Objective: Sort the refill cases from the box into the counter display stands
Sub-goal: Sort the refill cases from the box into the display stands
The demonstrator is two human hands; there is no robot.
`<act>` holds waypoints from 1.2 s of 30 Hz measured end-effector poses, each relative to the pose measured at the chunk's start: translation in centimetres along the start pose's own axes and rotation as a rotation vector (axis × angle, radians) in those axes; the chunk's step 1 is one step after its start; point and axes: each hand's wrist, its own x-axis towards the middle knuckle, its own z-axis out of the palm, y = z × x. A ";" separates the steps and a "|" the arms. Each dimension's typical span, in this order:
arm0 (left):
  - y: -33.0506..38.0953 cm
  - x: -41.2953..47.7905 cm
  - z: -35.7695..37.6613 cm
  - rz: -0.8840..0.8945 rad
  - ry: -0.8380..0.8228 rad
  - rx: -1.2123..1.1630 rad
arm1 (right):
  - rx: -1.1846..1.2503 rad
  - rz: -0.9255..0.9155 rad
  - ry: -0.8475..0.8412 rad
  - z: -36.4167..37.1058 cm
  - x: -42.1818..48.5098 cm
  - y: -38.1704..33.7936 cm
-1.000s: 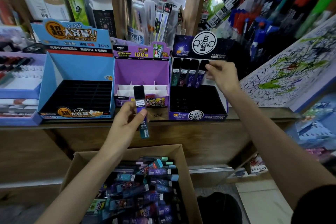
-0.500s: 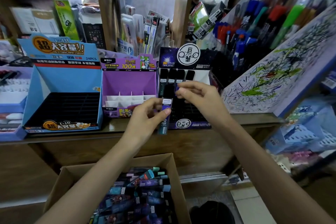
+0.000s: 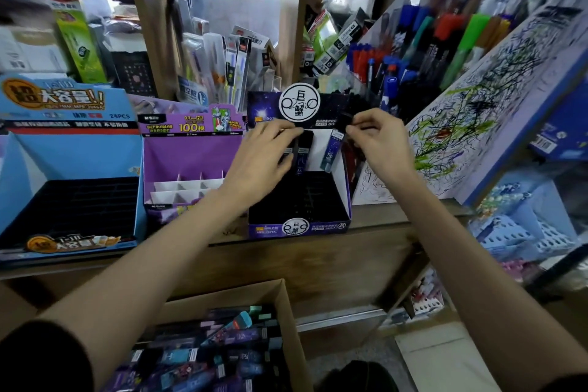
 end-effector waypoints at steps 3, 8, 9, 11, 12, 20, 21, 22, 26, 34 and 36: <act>-0.4 1.7 1.0 0.097 -0.076 0.199 | -0.063 -0.036 -0.007 1.4 0.8 0.2; -1.4 2.4 1.9 0.178 -0.134 0.341 | -0.156 -0.088 -0.050 3.9 0.5 1.2; -1.7 2.2 1.9 0.171 -0.137 0.321 | -0.142 -0.083 -0.051 4.0 0.4 1.4; -2.1 1.7 1.9 0.161 -0.144 0.258 | -0.089 -0.069 -0.061 4.0 0.4 1.8; -2.3 1.6 1.8 0.160 -0.147 0.227 | -0.064 -0.062 -0.074 3.9 0.4 1.8; -2.3 1.9 2.0 0.097 -0.141 0.074 | -0.120 -0.085 -0.096 3.7 1.0 2.5; -2.4 1.8 1.9 0.098 -0.140 0.067 | -0.109 -0.075 -0.107 3.8 0.9 2.7; -2.4 1.8 1.9 0.098 -0.137 0.059 | -0.095 -0.060 -0.111 4.0 0.9 2.7; -2.3 1.7 2.1 0.098 -0.115 0.045 | -0.102 -0.007 -0.054 4.9 1.1 2.9; -1.8 1.7 1.6 0.089 -0.112 0.023 | -0.225 0.081 -0.036 5.9 0.9 2.1; -1.2 0.7 0.6 0.085 -0.064 -0.033 | -0.315 0.070 -0.060 5.6 0.1 1.6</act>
